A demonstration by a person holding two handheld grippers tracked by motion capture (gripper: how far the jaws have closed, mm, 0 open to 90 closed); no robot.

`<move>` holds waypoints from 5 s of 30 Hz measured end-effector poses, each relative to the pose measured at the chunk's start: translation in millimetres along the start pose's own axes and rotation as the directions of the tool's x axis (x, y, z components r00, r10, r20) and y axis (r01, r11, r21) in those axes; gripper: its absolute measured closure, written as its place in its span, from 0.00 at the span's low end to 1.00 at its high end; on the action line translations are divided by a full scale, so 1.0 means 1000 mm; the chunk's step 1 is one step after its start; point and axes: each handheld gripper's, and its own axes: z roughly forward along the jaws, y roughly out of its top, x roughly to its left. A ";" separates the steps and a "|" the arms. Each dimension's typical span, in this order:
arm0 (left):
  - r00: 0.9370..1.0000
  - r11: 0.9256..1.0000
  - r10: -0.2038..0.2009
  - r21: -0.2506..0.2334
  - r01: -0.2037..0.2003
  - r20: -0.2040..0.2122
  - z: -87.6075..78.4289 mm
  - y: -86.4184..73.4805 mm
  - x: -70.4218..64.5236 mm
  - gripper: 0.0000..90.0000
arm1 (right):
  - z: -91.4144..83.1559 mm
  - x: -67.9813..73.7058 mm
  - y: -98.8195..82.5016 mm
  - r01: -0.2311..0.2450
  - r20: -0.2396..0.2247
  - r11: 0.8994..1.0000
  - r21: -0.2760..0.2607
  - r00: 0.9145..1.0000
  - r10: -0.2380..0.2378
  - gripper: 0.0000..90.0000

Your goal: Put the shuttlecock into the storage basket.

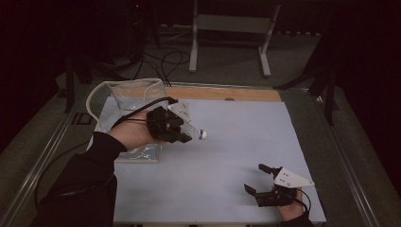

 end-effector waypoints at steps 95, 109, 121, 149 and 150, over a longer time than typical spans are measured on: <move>0.954 0.958 -0.281 0.034 0.286 -0.102 -0.053 -0.146 0.021 1.00 | 0.001 0.000 -0.001 0.004 0.005 1.000 0.022 1.000 -0.004 0.10; 0.939 0.945 -0.326 -0.022 0.325 -0.108 -0.049 -0.145 0.024 0.74 | 0.001 0.000 -0.001 0.004 0.006 1.000 0.025 1.000 -0.004 0.10; 0.923 0.927 -0.373 -0.069 0.368 -0.092 -0.053 -0.145 0.024 0.41 | 0.002 0.000 -0.002 0.005 0.004 0.999 0.032 1.000 -0.005 0.10; 0.912 0.922 -0.383 -0.121 0.368 -0.149 -0.055 -0.137 0.010 0.00 | 0.002 0.000 -0.002 0.003 0.007 0.999 0.037 1.000 -0.003 0.10; 0.914 0.926 -0.375 -0.114 0.361 -0.155 -0.054 -0.137 0.008 0.00 | 0.002 0.000 -0.002 0.002 0.006 0.999 0.038 1.000 -0.002 0.10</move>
